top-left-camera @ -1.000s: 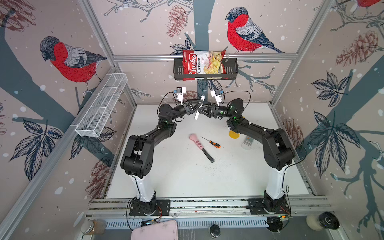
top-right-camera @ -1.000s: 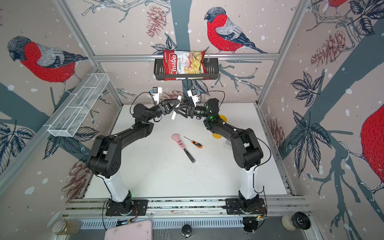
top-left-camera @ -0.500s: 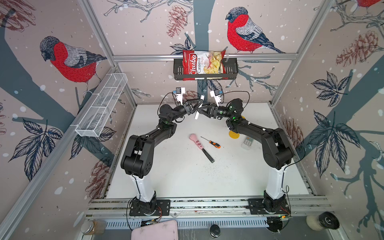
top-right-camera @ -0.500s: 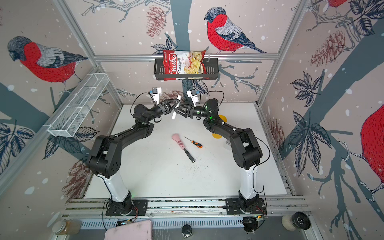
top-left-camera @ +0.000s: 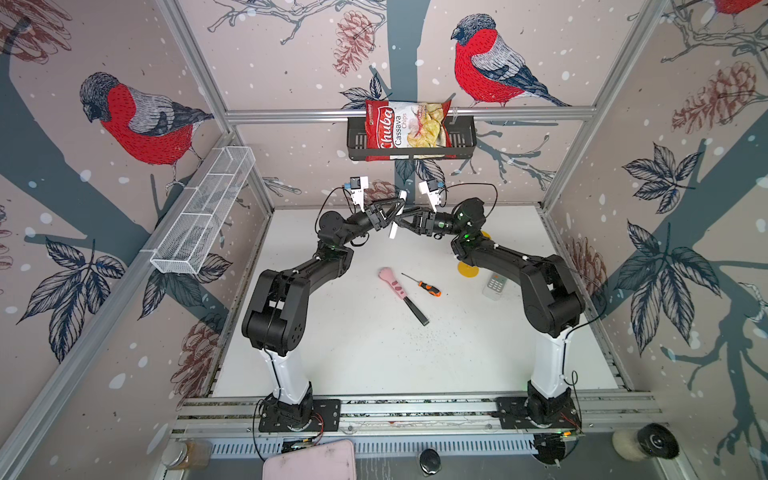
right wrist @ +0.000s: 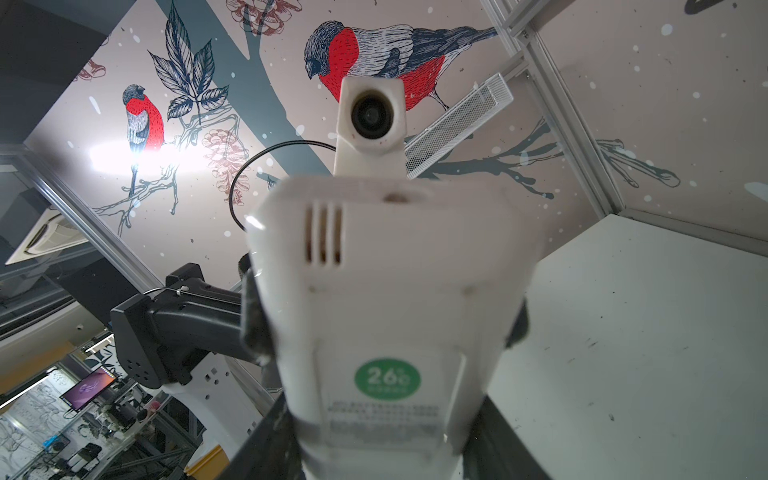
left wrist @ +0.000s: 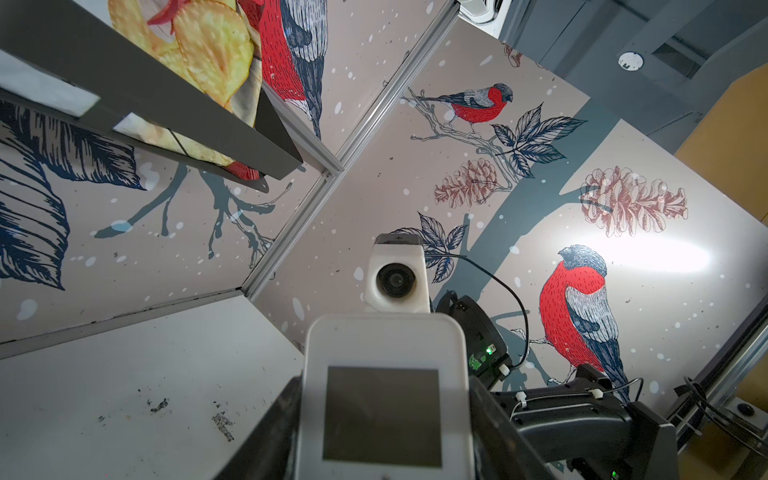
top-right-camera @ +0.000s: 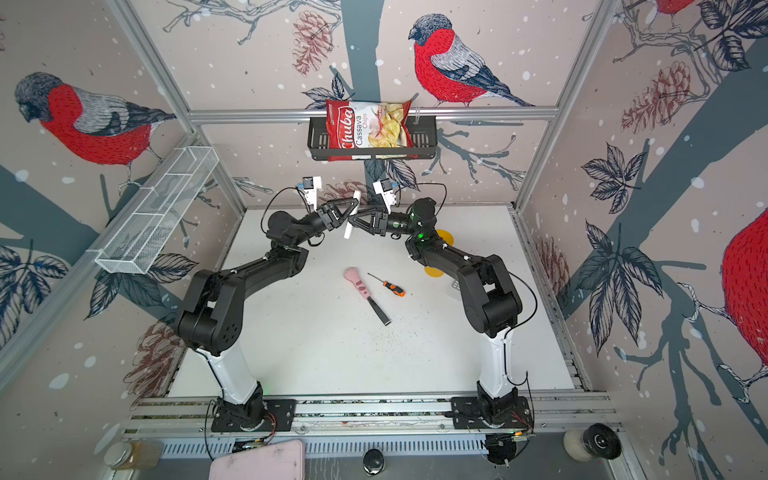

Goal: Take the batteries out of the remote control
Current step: 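Grasp the remote's back end with the right gripper beside the left gripper, then open the left gripper and pull it back while the right gripper holds the remote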

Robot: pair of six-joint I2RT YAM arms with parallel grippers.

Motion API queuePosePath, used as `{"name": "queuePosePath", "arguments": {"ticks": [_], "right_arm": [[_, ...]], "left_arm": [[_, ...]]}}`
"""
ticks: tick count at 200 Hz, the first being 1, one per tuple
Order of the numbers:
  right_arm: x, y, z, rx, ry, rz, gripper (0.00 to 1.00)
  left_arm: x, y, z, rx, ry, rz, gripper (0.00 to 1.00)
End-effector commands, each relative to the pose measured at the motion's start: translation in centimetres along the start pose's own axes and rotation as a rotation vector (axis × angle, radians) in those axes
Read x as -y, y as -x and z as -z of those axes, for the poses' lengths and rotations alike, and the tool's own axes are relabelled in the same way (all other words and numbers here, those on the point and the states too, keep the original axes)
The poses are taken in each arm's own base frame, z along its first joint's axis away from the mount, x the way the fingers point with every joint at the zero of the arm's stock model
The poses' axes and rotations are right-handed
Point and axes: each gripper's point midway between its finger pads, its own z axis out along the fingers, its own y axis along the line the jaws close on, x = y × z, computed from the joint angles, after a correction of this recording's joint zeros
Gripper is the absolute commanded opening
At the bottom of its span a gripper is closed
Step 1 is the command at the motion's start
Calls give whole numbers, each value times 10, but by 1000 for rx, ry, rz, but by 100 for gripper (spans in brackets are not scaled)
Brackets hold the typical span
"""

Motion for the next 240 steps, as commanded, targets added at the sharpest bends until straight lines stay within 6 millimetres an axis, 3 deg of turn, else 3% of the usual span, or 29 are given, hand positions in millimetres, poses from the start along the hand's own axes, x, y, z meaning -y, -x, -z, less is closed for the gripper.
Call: {"name": "queuePosePath", "arguments": {"ticks": [1,41,85,125,174,196,240], "right_arm": [[-4,12,-2,51,-1,44,38],[-4,11,-2,49,-2,41,31],[-3,9,-1,43,-9,39,26],[-3,4,1,38,-12,34,24],[-1,2,5,37,-18,29,24],[0,0,6,33,-23,23,24],[18,-12,9,-24,-109,12,24]], "left_arm": [[12,-7,-1,-34,-59,-46,41],[12,-7,0,-37,-57,-45,42],[10,-8,0,-40,-50,-45,53],[8,-9,2,-34,-52,-38,71],[5,-9,4,-28,-32,-45,83],[2,-3,9,-10,-14,-50,97],[2,15,31,45,53,-78,98]]}}
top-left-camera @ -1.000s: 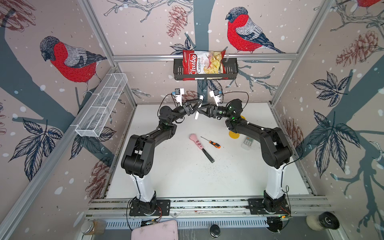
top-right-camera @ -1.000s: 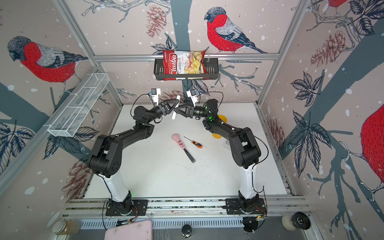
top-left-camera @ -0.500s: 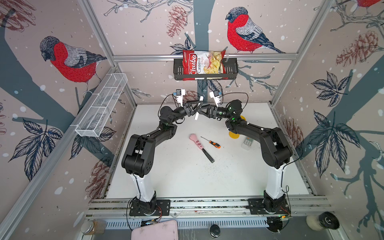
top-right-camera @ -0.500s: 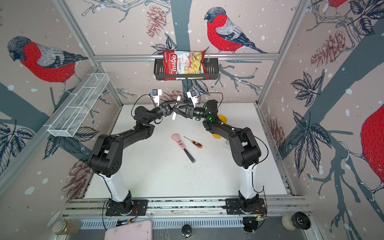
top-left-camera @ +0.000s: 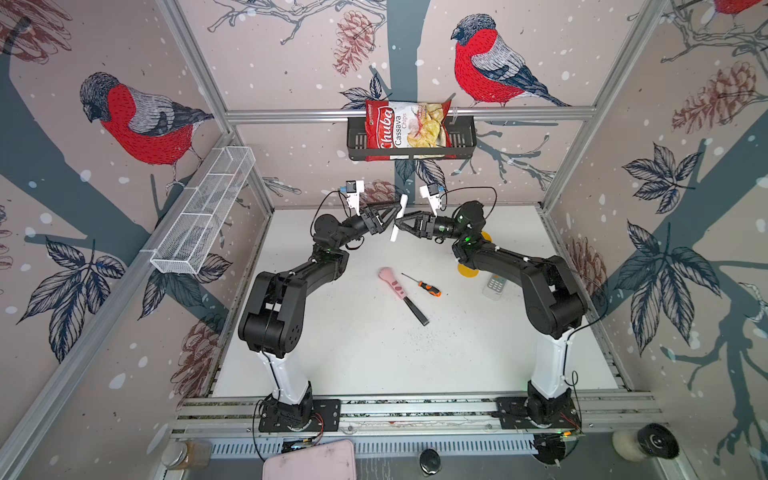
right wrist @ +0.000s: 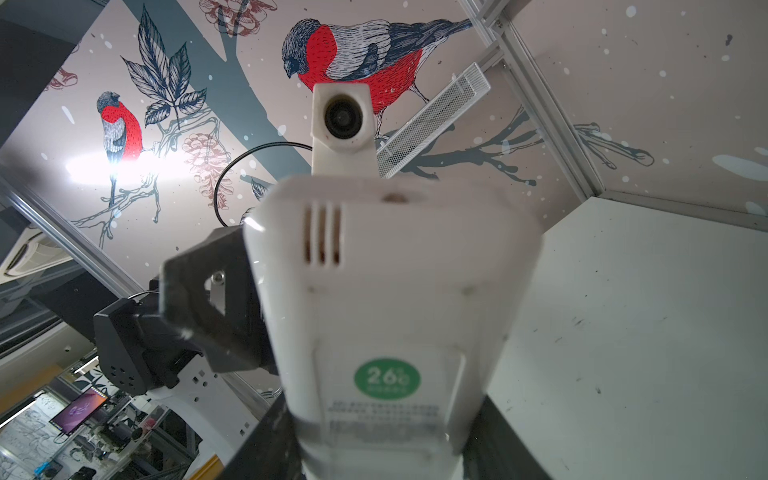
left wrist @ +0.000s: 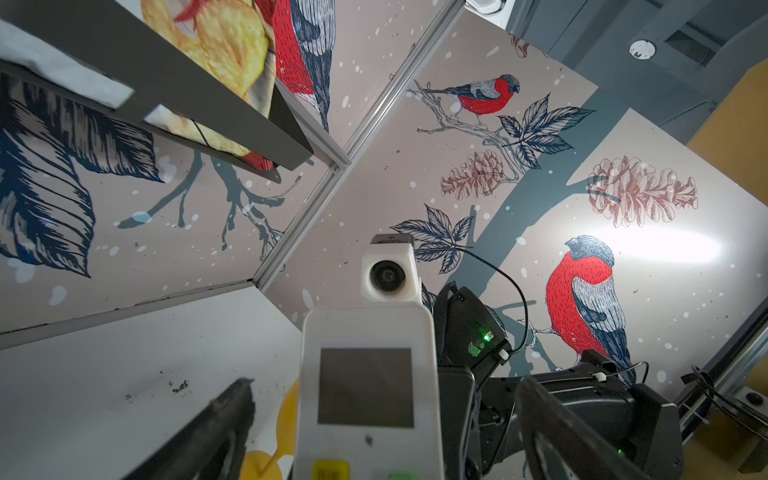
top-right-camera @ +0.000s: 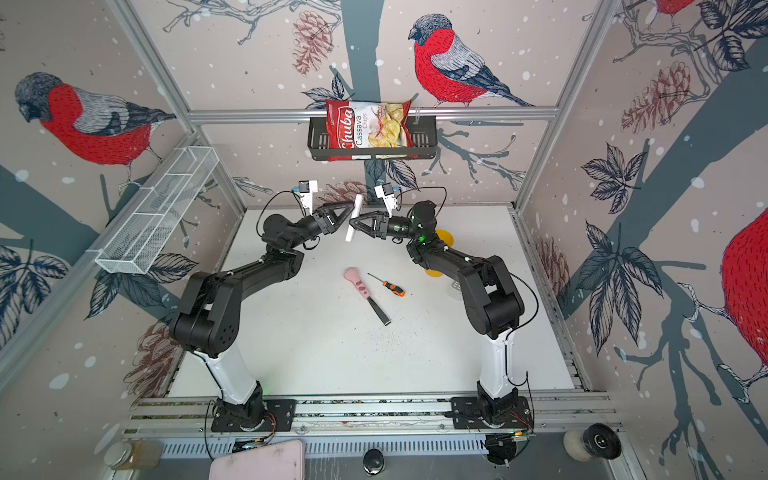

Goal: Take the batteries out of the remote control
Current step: 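Open the left gripper and pull it back while the right gripper holds the remote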

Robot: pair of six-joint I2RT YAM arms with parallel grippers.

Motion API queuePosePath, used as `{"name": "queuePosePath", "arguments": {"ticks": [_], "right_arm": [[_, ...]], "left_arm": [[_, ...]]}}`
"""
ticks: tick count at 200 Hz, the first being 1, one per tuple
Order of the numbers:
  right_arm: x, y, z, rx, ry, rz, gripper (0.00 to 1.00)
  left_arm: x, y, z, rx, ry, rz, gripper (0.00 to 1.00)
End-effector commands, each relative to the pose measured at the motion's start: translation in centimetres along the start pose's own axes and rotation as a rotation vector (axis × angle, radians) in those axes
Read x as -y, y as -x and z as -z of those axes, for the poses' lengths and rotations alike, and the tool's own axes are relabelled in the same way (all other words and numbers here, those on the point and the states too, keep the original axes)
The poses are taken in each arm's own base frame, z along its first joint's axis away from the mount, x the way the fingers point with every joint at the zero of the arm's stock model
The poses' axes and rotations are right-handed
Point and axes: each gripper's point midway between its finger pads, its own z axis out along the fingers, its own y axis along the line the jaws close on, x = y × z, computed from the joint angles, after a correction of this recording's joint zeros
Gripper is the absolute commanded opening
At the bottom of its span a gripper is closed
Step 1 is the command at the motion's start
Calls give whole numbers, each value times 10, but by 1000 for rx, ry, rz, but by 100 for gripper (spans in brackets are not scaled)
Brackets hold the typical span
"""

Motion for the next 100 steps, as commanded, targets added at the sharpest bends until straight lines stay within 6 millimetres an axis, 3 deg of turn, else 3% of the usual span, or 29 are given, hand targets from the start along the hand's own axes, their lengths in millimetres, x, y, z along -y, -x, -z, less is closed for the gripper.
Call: {"name": "queuePosePath", "arguments": {"ticks": [1,23,46,82,100], "right_arm": [[7,-1,1,-20,-55,39,24],[28,-11,1,-89,-150,34,23],[56,-25,2,-215,-299,50,23],[117,-52,19,-444,-628,72,21],[142,-71,25,-574,-747,72,20]], "left_arm": [[6,12,10,42,22,-51,98],[1,20,25,95,115,-65,98],[-13,7,53,129,291,-79,97],[-36,-27,99,136,598,-52,97],[-30,-46,110,99,694,-103,97]]}}
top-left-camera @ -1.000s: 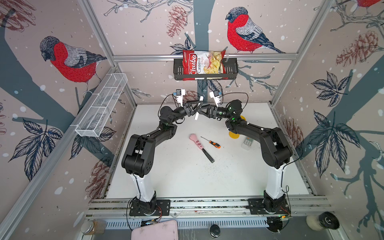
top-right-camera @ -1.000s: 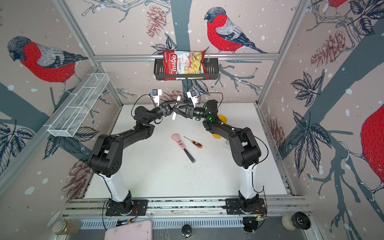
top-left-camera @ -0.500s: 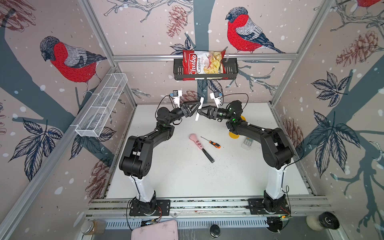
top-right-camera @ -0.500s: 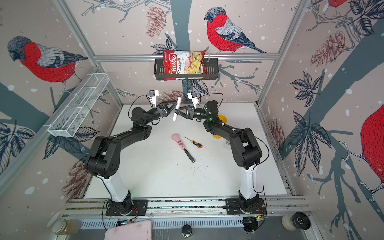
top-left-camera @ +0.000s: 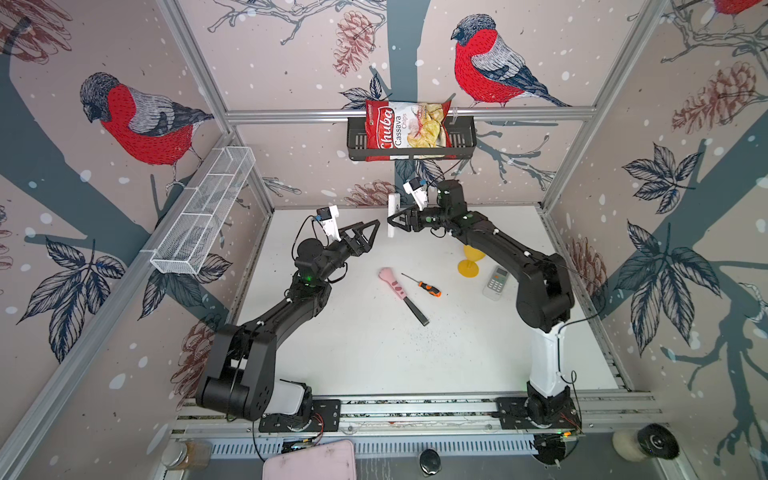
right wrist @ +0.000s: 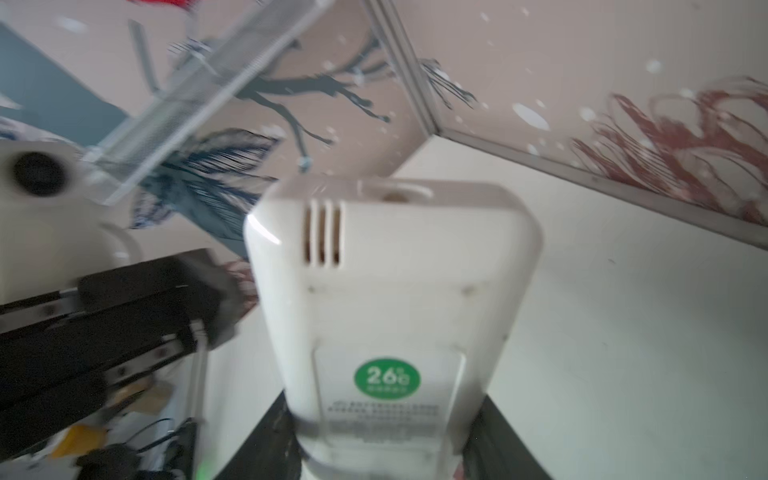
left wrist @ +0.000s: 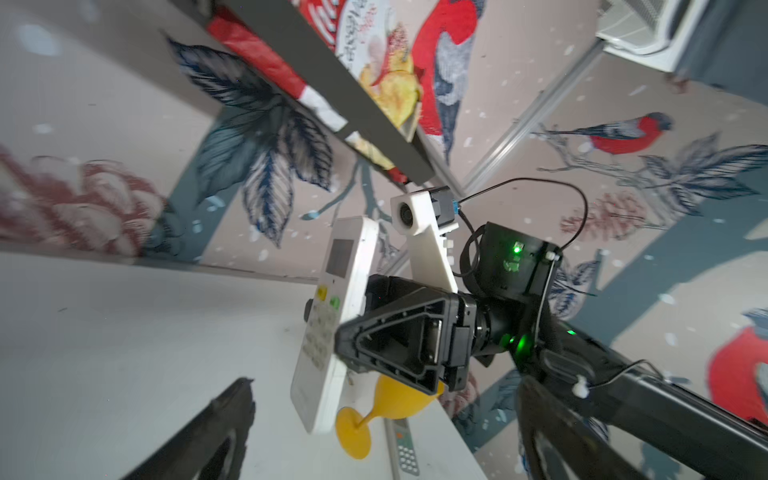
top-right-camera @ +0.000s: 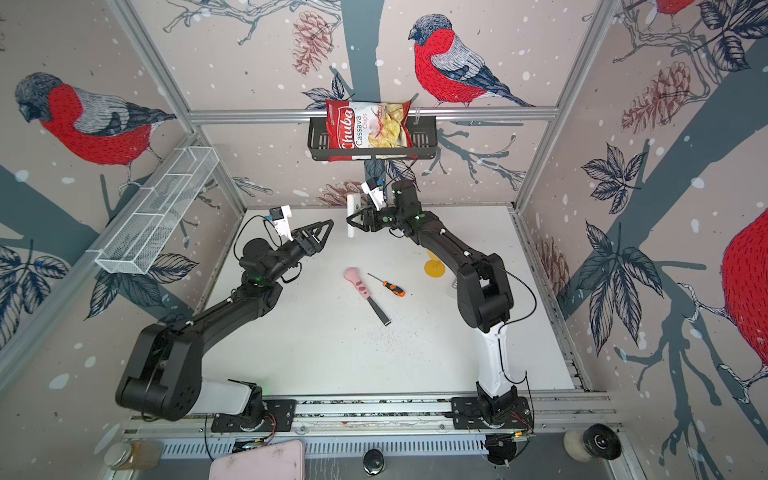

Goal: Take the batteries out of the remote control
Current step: 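Open the left gripper and pull it back while the right gripper holds the remote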

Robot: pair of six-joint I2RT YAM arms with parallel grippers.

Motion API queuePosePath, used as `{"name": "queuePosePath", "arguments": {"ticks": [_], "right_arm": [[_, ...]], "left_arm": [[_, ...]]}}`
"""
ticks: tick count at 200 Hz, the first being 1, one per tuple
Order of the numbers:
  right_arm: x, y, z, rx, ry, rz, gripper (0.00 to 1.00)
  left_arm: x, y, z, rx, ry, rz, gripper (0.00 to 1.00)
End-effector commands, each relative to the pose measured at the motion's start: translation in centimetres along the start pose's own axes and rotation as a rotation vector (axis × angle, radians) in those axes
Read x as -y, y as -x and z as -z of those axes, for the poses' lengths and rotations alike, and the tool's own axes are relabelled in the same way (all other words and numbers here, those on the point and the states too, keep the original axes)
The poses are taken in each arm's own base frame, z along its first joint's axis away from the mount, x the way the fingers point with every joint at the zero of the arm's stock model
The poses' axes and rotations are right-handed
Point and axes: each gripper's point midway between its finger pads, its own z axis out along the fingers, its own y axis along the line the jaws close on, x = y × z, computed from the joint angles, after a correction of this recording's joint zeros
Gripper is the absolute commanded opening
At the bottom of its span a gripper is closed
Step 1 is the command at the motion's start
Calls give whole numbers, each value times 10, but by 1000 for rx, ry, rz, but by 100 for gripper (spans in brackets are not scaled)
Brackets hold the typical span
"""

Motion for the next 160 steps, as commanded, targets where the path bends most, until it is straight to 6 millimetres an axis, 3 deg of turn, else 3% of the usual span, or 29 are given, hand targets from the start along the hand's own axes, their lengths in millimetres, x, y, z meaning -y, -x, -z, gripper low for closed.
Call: {"name": "queuePosePath", "arguments": {"ticks": [1,22,81,119,160], "right_arm": [[45,-64,-3,-299,-254,21,20],[61,-80,-13,-407,-378,71,20],[79,-114,-23,-578,-544,188,21],[98,-133,-22,-633,-656,191,20],[102,-156,-36,-667,-672,218,21]], "left_arm": [[-23,-20,17,-22,207,-97,97],[-18,-35,35,-37,263,-147,97],[-17,-64,83,-58,279,-139,96],[-18,-73,94,-66,297,-135,96],[-18,-75,97,-70,299,-121,96]]}}
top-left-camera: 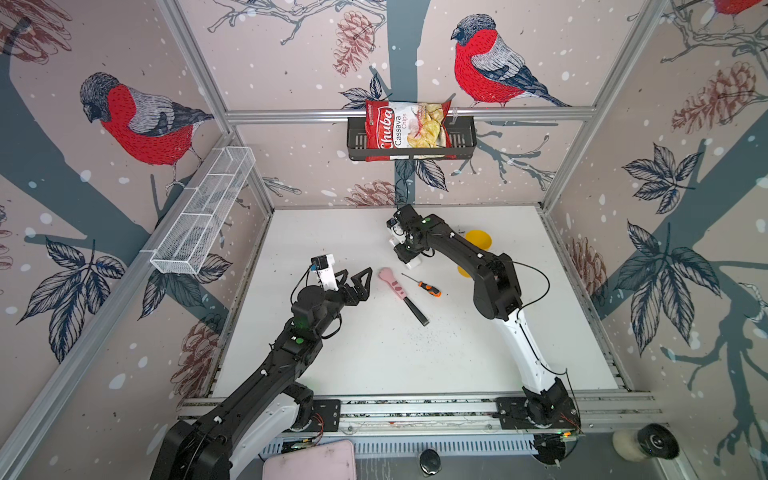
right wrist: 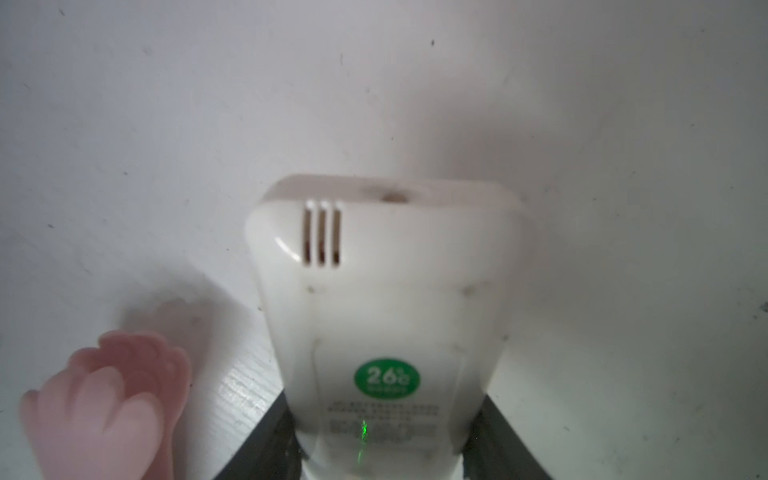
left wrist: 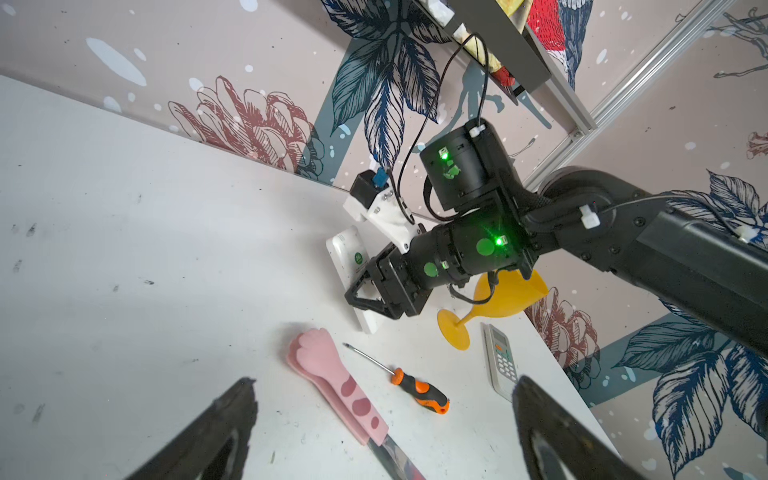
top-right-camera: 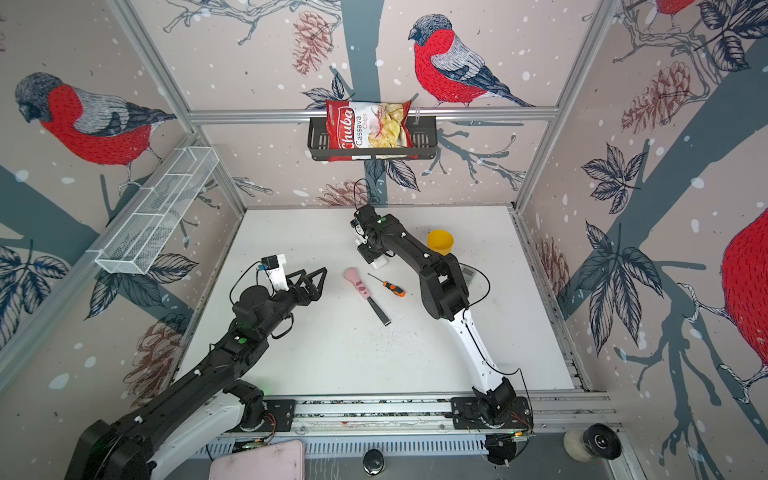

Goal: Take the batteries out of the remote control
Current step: 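Open the left gripper and pull it back while the right gripper holds the remote, then lower the remote with the right gripper onto the table near the pink knife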

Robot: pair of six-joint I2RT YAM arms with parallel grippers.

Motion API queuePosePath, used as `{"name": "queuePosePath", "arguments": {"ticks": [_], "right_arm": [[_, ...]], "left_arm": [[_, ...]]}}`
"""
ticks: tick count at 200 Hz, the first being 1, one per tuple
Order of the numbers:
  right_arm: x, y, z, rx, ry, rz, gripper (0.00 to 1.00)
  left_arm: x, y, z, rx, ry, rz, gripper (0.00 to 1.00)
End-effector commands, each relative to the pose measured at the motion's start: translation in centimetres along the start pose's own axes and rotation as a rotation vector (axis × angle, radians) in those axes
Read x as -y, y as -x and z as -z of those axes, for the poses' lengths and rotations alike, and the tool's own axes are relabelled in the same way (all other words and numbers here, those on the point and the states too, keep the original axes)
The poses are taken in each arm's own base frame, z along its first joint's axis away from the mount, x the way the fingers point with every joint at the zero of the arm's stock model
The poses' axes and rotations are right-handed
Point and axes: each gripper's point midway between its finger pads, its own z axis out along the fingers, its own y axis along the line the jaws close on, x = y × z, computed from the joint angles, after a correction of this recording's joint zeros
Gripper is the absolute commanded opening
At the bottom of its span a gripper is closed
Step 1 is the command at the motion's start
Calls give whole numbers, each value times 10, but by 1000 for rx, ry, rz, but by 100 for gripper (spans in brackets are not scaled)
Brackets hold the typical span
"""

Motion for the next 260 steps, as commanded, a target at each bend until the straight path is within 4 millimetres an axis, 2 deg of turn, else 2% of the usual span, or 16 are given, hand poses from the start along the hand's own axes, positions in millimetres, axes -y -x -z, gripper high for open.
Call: {"name": "queuePosePath", "arguments": {"ticks": [1,30,68,92,114,158,172,197,260], "right_arm": [[1,-1,-10,-3,-47,8,21],[-10,-7,-21,-23,-5,23,26],[-19,-11,-27,-29,40,36,50],[-21,-14,-32,-32,49,38,58],[-23,-13,-32,-26,60,38,62],[-23,-8,-27,3,28,52,80],[-24,-2,-20,40,11,53,82],[-39,1,-9,91,-1,91,84],[-69,-17,-14,46,-32,165,87]], "left_arm": [[-2,-3,1,-9,11,4,96],[4,-1,2,-11,-19,22,96],[4,-4,2,-19,-20,32,96],[4,-5,3,-18,-22,38,95],[2,-5,5,-16,-12,38,95],[2,-5,7,-19,-10,29,95],[3,-7,8,-22,-13,32,95],[1,-9,9,-28,-10,29,96],[2,-8,15,-22,-11,25,95]]}}
